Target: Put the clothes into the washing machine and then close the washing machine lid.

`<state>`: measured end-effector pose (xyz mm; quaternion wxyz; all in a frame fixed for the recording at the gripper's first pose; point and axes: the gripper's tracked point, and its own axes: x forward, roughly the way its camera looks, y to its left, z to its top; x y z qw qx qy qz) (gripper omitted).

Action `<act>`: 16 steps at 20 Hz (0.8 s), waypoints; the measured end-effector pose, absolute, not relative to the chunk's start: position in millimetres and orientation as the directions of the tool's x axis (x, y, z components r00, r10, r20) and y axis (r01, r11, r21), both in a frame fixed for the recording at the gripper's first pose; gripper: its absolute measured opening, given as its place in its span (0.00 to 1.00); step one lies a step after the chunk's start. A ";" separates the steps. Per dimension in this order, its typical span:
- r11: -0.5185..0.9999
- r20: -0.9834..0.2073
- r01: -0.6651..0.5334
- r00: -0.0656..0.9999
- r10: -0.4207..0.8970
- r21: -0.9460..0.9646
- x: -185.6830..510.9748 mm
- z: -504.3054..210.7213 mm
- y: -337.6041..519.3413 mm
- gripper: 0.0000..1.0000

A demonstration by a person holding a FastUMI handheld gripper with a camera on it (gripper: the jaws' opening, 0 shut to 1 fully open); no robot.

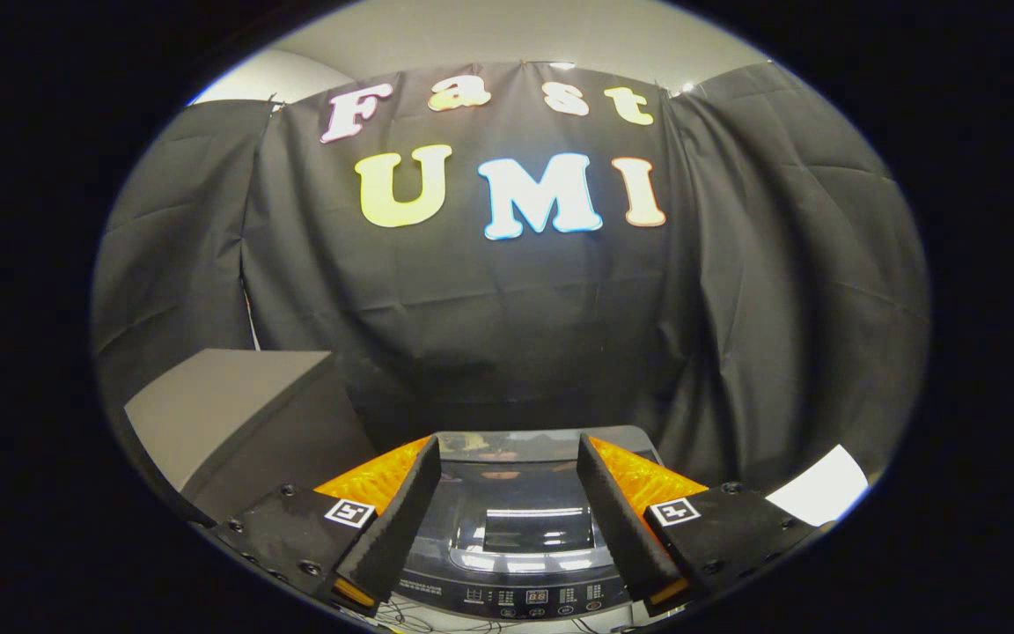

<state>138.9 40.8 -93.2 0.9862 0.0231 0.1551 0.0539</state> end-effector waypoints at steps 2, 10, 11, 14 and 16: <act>0.993 -0.267 -0.102 0.957 0.112 0.052 125.9 -76.4 42.5 0.97; 0.996 -0.108 -0.092 0.990 0.094 0.021 72.7 -25.1 43.4 0.97; 0.996 -0.091 -0.088 0.992 0.090 0.019 66.1 -21.7 42.9 0.97; 0.997 -0.052 -0.079 0.995 0.080 0.007 49.8 -15.0 44.4 0.97; 0.997 -0.035 -0.083 0.996 0.083 -0.001 39.3 -11.9 48.0 0.97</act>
